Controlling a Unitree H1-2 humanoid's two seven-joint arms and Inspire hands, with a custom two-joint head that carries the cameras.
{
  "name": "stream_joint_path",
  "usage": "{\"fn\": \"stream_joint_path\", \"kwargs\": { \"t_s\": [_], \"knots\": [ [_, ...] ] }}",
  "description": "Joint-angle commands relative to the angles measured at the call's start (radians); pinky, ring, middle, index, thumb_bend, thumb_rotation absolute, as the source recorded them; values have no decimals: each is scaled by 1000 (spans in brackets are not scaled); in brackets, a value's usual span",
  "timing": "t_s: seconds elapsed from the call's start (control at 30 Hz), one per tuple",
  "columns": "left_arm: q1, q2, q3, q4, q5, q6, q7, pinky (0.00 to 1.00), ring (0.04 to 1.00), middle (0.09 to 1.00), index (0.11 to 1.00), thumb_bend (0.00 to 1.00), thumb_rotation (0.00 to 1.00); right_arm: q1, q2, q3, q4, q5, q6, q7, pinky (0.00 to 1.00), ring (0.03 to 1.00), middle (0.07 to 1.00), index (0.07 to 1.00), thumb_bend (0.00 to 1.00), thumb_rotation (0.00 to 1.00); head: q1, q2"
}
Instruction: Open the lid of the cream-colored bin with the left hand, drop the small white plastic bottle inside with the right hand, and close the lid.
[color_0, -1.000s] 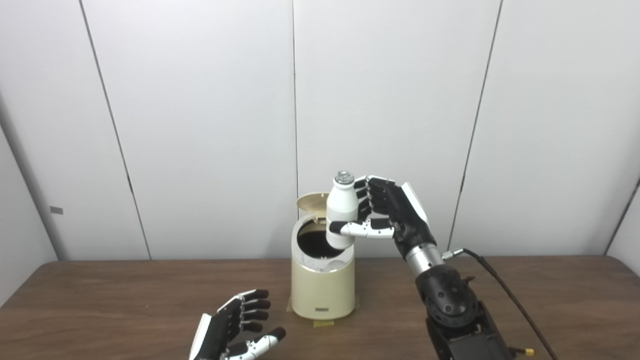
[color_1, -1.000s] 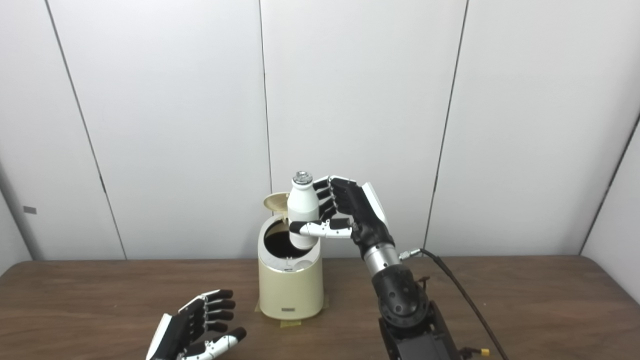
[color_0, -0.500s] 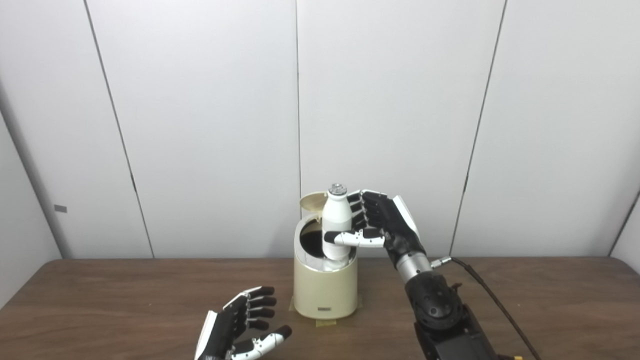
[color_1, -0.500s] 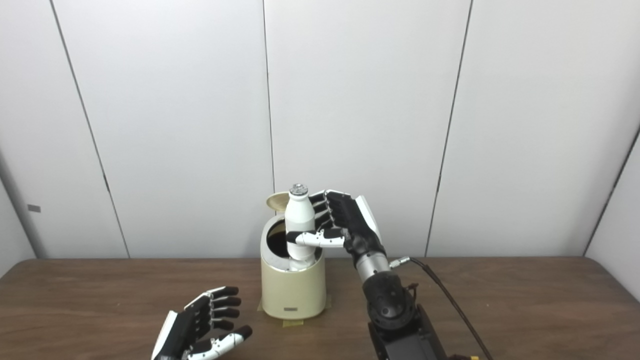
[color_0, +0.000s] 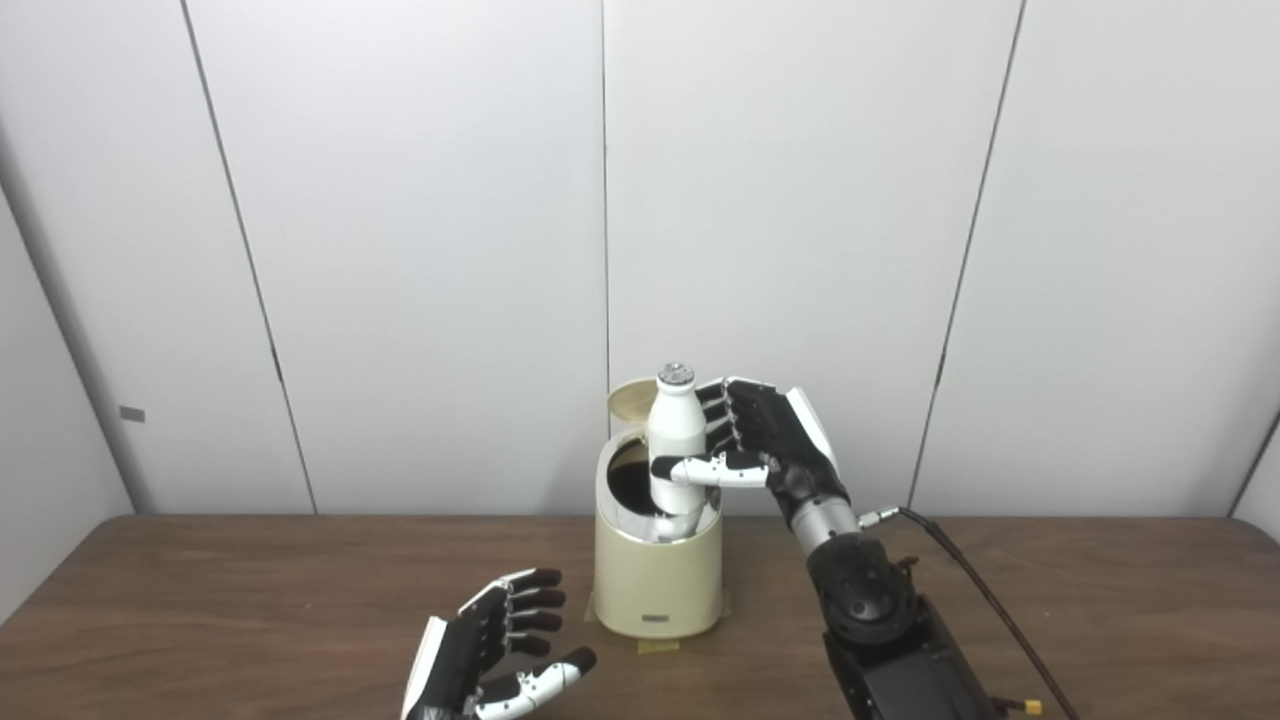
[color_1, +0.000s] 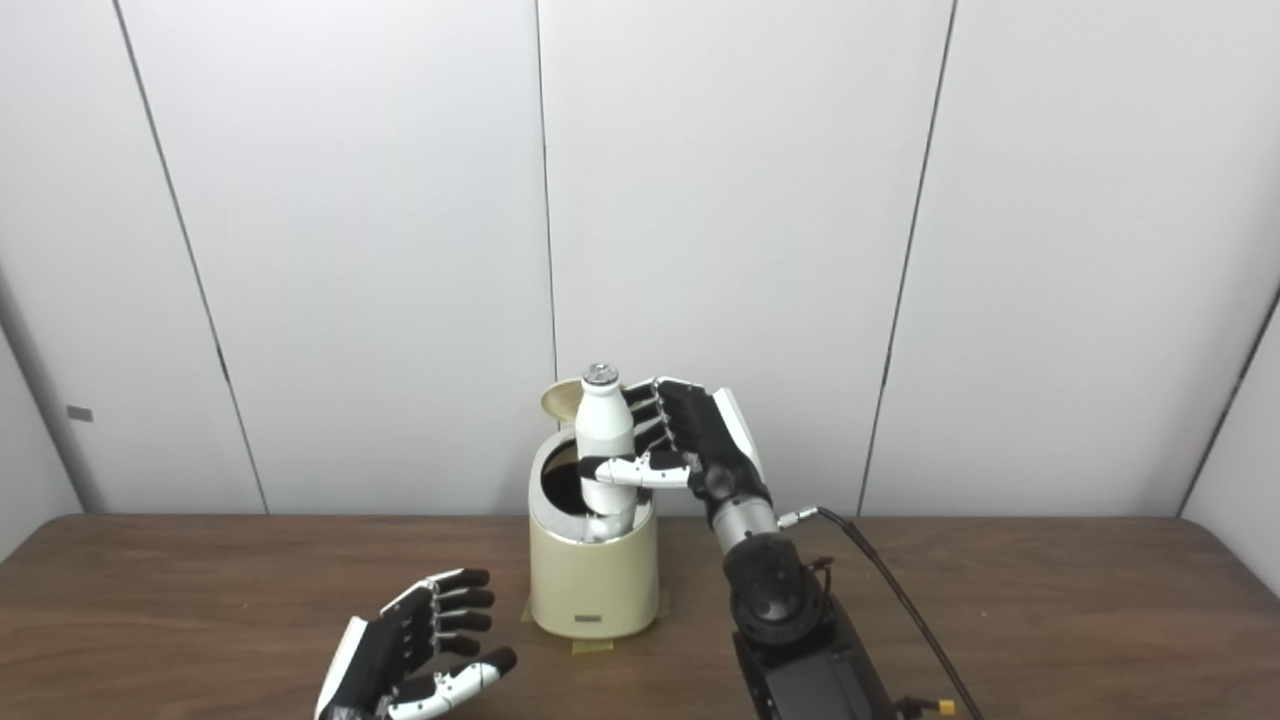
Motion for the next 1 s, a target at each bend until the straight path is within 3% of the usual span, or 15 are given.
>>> {"fn": "stream_joint_path", "kwargs": {
  "t_s": [0.0,0.97],
  "knots": [
    [-31,-3,-3,-31,10,-13,11,611,678,717,754,717,53,-69,0,-2,-6,-5,-55,-21,318,388,479,541,513,0,1,2],
    [-23,-5,-10,-49,15,3,6,624,676,716,757,717,74,-93,-4,1,111,-6,-187,-51,324,408,497,531,495,0,10,18]
  ]
}}
